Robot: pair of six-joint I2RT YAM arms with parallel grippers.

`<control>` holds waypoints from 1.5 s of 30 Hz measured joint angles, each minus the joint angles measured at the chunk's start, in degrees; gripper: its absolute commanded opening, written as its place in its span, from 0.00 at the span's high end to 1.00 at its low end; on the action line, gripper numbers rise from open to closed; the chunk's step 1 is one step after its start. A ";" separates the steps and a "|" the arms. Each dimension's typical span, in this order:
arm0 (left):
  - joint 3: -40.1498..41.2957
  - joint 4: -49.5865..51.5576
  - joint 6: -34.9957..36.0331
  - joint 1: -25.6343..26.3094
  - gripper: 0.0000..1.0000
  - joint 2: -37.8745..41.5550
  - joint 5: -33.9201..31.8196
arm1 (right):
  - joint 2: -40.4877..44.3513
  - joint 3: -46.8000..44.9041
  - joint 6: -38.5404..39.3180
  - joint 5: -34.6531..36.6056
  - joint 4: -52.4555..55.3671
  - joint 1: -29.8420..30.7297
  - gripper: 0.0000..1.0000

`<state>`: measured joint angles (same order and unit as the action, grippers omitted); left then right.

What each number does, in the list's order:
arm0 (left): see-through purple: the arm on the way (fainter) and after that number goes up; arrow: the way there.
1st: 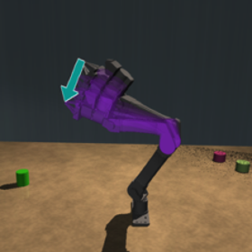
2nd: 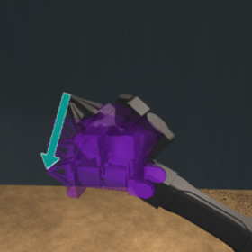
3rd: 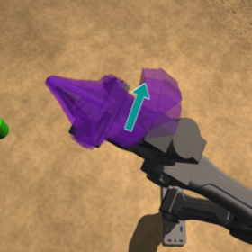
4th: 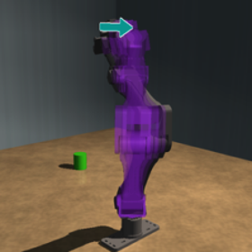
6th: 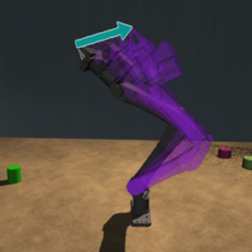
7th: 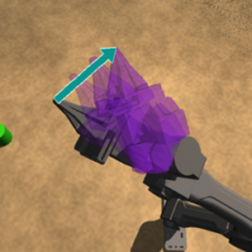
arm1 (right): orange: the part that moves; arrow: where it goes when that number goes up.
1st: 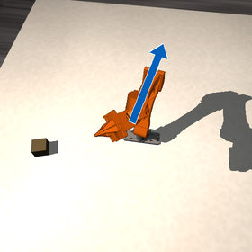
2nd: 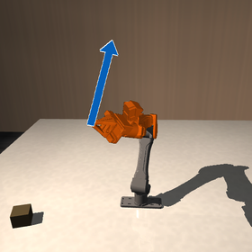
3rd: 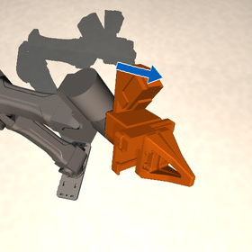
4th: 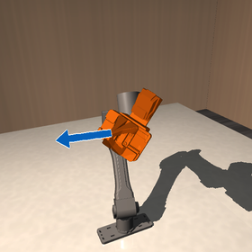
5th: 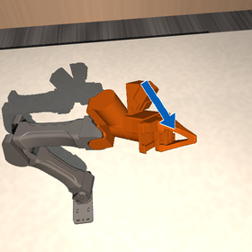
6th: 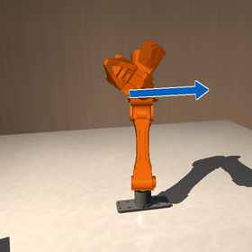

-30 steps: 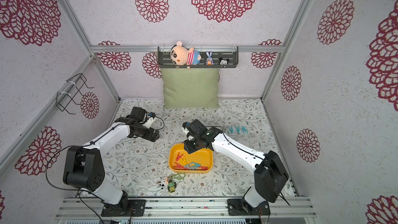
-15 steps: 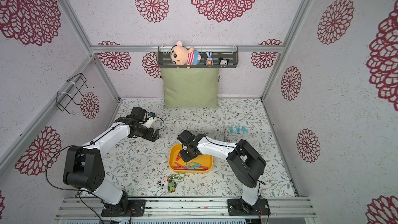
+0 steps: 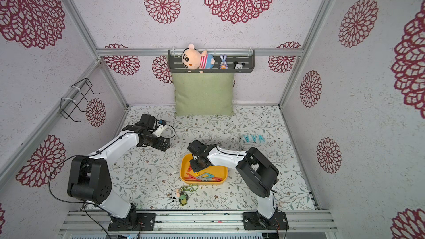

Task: Take the clothespins out of the storage box
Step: Pick up the clothespin from the storage box.

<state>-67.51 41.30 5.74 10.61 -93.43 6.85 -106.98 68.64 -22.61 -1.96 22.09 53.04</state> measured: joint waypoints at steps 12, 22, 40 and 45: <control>0.00 -0.02 0.00 0.00 0.01 0.00 0.00 | -0.39 -1.73 -1.05 0.70 -3.78 0.07 0.75; 0.00 -0.02 -0.02 0.00 0.01 0.00 0.04 | -0.39 -2.25 -1.62 0.79 -5.60 0.26 0.79; 0.00 -0.04 -0.02 0.00 0.01 0.00 0.07 | 0.61 -3.43 -2.71 2.01 -5.42 0.33 0.97; 0.00 -0.04 0.00 0.00 0.01 0.00 0.07 | 1.86 -3.41 -2.95 2.25 -3.34 0.37 1.00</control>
<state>-67.51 41.25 5.74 10.61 -93.43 6.92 -105.12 65.23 -25.56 0.30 18.74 53.41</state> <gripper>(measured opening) 0.990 0.062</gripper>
